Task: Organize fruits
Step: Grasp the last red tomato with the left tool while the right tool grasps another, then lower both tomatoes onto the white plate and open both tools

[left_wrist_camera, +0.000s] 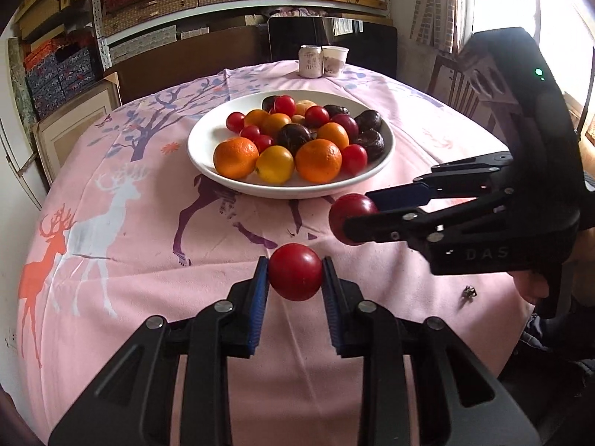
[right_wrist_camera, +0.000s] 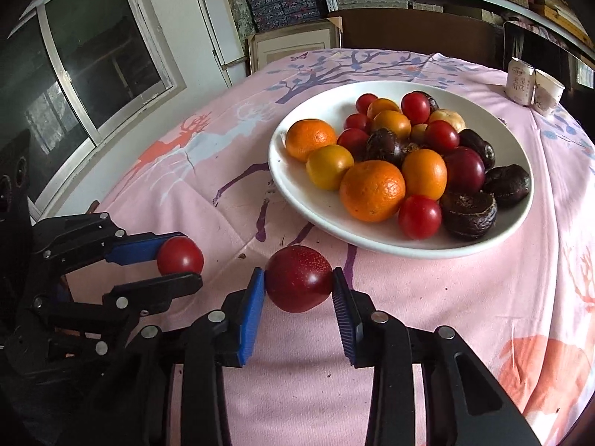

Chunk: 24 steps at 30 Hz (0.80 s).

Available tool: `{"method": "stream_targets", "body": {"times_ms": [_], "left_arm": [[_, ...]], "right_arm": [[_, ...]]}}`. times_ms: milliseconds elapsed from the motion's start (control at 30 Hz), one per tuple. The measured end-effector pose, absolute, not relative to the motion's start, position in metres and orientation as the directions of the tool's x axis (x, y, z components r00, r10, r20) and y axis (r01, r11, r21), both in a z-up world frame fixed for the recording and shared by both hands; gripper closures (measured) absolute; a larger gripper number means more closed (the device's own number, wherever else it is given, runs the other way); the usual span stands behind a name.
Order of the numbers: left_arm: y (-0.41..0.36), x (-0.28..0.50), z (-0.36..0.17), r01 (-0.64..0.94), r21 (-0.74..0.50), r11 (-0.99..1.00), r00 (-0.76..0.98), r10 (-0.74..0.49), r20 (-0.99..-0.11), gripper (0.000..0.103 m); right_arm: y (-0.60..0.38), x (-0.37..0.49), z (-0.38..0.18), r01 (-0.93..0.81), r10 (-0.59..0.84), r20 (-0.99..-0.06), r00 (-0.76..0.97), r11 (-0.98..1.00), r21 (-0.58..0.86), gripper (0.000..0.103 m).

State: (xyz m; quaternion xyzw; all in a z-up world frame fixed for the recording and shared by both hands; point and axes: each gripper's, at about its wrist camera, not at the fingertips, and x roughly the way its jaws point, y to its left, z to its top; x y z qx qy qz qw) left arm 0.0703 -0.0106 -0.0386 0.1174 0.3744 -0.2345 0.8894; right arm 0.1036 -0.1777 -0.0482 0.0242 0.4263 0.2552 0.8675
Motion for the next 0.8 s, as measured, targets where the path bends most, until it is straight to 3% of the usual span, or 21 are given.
{"method": "stream_targets", "body": {"times_ms": [167, 400, 433, 467, 533, 633, 733, 767, 800], "left_arm": [[-0.022, 0.095, -0.011, 0.516, 0.025, 0.856, 0.629, -0.359, -0.689, 0.076], [-0.065, 0.178, 0.007, 0.491, 0.011, 0.871, 0.641, -0.353, -0.682, 0.074], [-0.069, 0.191, 0.003, 0.483, 0.003, 0.876, 0.627, -0.344, -0.699, 0.06], [-0.07, 0.202, 0.0, 0.454, 0.002, 0.891, 0.629, -0.319, -0.709, 0.039], [-0.063, 0.211, -0.003, 0.382, -0.012, 0.924, 0.65, -0.278, -0.708, 0.021], [-0.049, 0.197, -0.005, 0.348, -0.018, 0.937, 0.66, -0.259, -0.705, 0.011], [-0.04, 0.16, -0.008, 0.338, 0.065, 0.939, 0.695, -0.202, -0.69, 0.005], [-0.037, 0.147, -0.011, 0.338, 0.082, 0.938, 0.698, -0.191, -0.691, 0.005], [-0.034, 0.134, -0.013, 0.331, 0.087, 0.94, 0.694, -0.18, -0.697, 0.005]], "right_arm": [[-0.21, 0.116, -0.006, -0.38, 0.46, -0.657, 0.597, 0.884, 0.273, 0.067], [-0.232, 0.189, 0.008, -0.285, 0.398, -0.648, 0.649, 0.917, 0.278, 0.064], [-0.233, 0.196, 0.007, -0.27, 0.383, -0.647, 0.66, 0.924, 0.272, 0.064], [-0.236, 0.199, 0.006, -0.257, 0.38, -0.64, 0.668, 0.925, 0.28, 0.059], [-0.242, 0.194, 0.008, -0.248, 0.399, -0.621, 0.675, 0.915, 0.318, 0.055], [-0.246, 0.169, 0.01, -0.251, 0.394, -0.612, 0.686, 0.917, 0.309, 0.045], [-0.249, 0.133, 0.011, -0.242, 0.366, -0.609, 0.703, 0.929, 0.279, 0.018], [-0.248, 0.118, 0.01, -0.248, 0.357, -0.609, 0.708, 0.933, 0.26, 0.003], [-0.247, 0.105, 0.009, -0.252, 0.347, -0.605, 0.717, 0.938, 0.239, 0.004]]}}
